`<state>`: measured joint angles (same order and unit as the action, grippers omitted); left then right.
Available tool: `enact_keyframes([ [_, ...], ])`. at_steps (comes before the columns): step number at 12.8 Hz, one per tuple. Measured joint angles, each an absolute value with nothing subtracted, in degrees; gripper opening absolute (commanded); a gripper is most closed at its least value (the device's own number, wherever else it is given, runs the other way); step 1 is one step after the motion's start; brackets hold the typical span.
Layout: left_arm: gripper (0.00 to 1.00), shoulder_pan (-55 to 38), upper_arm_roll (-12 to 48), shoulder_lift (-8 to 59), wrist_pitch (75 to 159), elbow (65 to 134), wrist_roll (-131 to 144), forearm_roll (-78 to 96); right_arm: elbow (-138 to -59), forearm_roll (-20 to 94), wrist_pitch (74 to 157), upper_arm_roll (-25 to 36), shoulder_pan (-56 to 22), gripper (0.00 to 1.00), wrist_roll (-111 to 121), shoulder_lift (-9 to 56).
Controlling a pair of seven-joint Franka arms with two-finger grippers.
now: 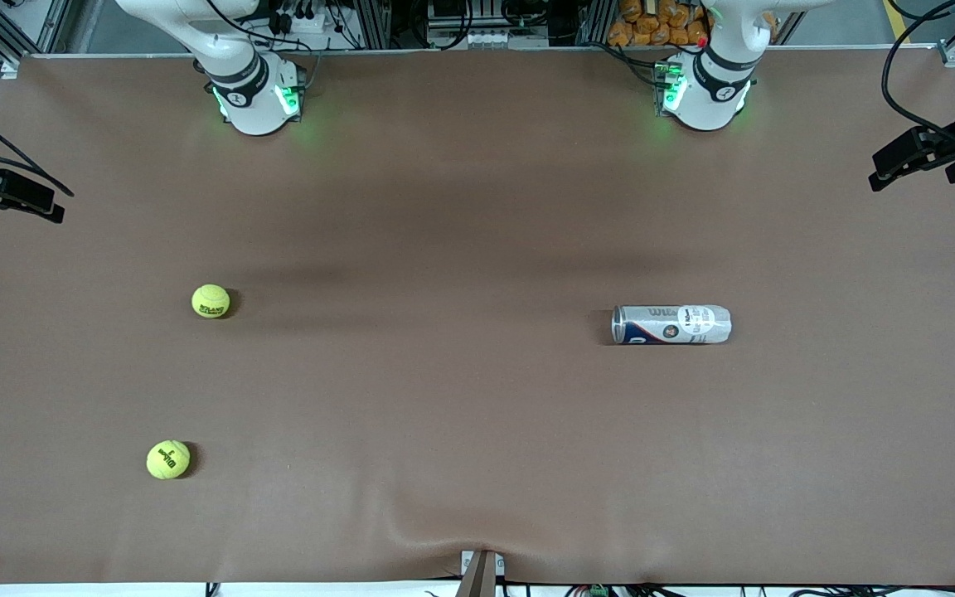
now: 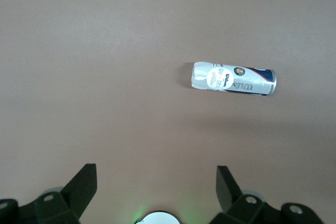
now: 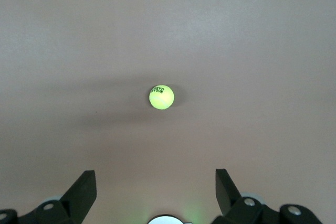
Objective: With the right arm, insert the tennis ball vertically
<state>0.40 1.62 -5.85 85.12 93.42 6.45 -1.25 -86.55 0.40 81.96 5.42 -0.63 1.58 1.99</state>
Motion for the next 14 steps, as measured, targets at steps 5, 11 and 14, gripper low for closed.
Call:
enact_keyframes([
  [5, 1.00, 0.42, 1.58, -5.73, 84.98, 93.73, 5.30, -1.25, -86.56, 0.40, 82.31, 5.37, -0.64, 1.00, 1.62, 1.99],
  [11, 1.00, 0.42, 1.58, -5.71, 84.94, 93.77, 5.18, -1.25, -86.56, 0.40, 82.31, 5.26, -0.81, 1.00, 1.63, 1.98],
  [14, 1.00, 0.42, 1.58, -5.71, 84.94, 93.77, 5.16, -1.25, -86.56, 0.40, 82.31, 5.25, -0.82, 1.00, 1.65, 1.98],
])
